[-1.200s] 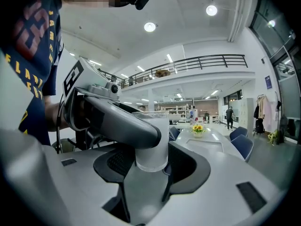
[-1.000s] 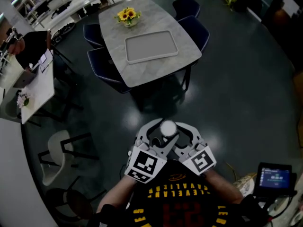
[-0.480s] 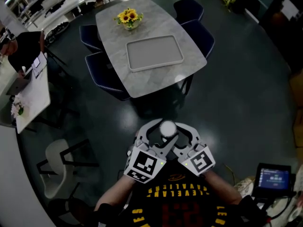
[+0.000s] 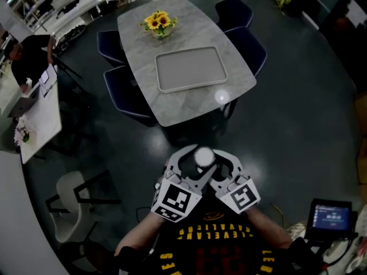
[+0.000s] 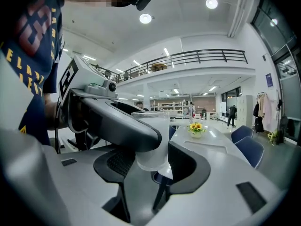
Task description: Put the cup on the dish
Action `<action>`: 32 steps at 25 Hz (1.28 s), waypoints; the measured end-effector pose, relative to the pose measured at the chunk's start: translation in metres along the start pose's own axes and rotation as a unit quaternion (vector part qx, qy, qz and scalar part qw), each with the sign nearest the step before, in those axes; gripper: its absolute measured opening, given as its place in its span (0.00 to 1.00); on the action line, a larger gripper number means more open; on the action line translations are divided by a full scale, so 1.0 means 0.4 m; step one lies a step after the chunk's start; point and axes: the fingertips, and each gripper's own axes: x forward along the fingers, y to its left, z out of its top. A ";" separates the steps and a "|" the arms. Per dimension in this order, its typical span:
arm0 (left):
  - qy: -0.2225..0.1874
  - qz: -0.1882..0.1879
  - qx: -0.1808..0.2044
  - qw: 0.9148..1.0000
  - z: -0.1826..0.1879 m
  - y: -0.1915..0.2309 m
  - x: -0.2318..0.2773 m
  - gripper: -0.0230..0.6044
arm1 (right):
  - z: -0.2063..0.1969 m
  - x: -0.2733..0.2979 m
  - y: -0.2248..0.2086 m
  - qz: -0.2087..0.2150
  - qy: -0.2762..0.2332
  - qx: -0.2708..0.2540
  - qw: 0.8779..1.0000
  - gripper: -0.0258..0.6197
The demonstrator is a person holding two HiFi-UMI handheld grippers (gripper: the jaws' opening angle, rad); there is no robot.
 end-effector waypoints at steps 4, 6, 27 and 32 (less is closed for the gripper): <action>0.000 0.013 -0.001 1.000 0.021 0.035 0.045 0.46 | 0.007 0.022 -0.056 0.010 -0.002 0.001 1.000 0.38; 0.002 0.020 -0.002 1.000 0.035 0.054 0.080 0.46 | 0.010 0.033 -0.095 0.018 -0.005 0.001 1.000 0.38; -0.008 0.098 -0.027 0.995 0.149 0.133 0.335 0.46 | 0.024 0.042 -0.385 0.094 -0.013 -0.050 0.994 0.38; 0.006 0.106 -0.033 0.994 0.175 0.167 0.440 0.46 | 0.014 0.054 -0.495 0.105 -0.014 -0.038 0.994 0.38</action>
